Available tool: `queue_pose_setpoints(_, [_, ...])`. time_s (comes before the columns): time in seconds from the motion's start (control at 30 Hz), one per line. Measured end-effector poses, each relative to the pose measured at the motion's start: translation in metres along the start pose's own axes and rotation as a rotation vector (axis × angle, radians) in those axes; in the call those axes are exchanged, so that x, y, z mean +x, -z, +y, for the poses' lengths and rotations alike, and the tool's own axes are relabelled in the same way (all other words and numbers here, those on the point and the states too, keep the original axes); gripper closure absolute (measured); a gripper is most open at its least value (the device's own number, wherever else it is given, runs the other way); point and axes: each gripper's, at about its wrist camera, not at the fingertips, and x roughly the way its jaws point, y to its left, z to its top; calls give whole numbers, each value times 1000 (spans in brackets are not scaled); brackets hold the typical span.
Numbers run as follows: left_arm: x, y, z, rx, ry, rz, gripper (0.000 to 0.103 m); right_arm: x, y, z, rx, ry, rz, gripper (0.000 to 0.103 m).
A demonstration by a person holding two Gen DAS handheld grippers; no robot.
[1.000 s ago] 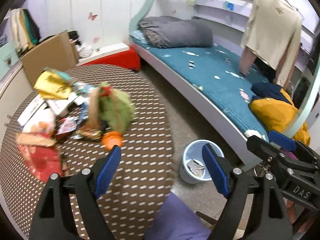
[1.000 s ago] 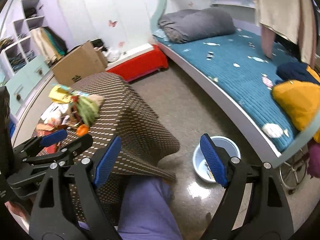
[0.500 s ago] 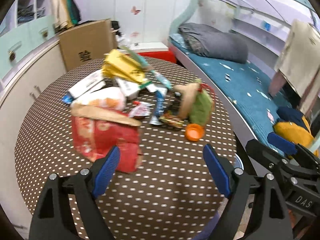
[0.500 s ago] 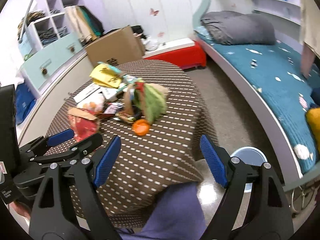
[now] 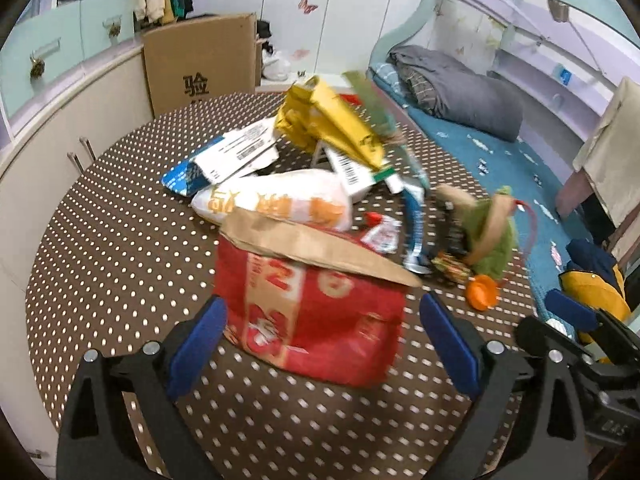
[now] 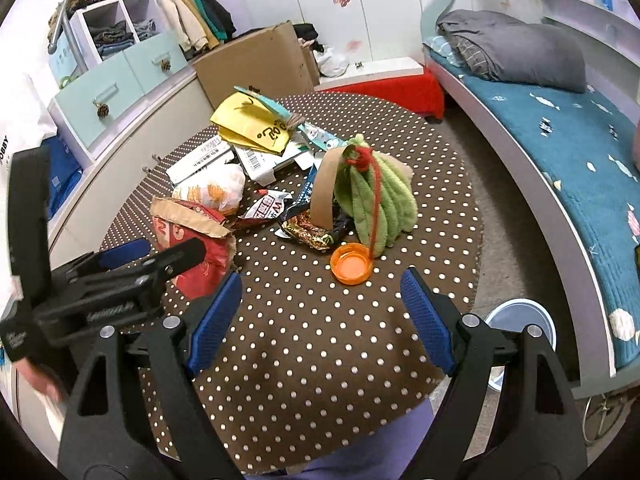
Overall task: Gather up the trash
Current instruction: 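Grasp the orange cap with the right tool while the left tool grasps the red paper bag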
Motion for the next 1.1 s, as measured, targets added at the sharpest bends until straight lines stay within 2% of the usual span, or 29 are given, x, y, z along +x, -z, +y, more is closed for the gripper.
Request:
queue_pose_setpoints(0.27, [26, -15, 4, 80, 11, -5, 4, 24, -7, -9, 34, 32, 49, 23])
queue_pose_setpoints(0.6, [44, -23, -8, 155, 2, -29, 4, 31, -6, -13, 48, 39, 69, 23])
queue_pose_setpoints(0.83, [49, -27, -1, 150, 32, 25, 4, 33, -1, -13, 54, 32, 76, 23])
queue_pose_setpoints(0.9, [49, -27, 2, 147, 36, 18, 5, 33, 0, -14, 56, 30, 76, 23])
queue_pose_setpoints(1.0, [40, -22, 2, 143, 35, -1, 13, 31, 0, -16, 51, 38, 72, 23])
queue_pose_setpoints(1.1, [31, -17, 2, 138, 32, -10, 14, 33, -1, -19, 48, 35, 67, 23])
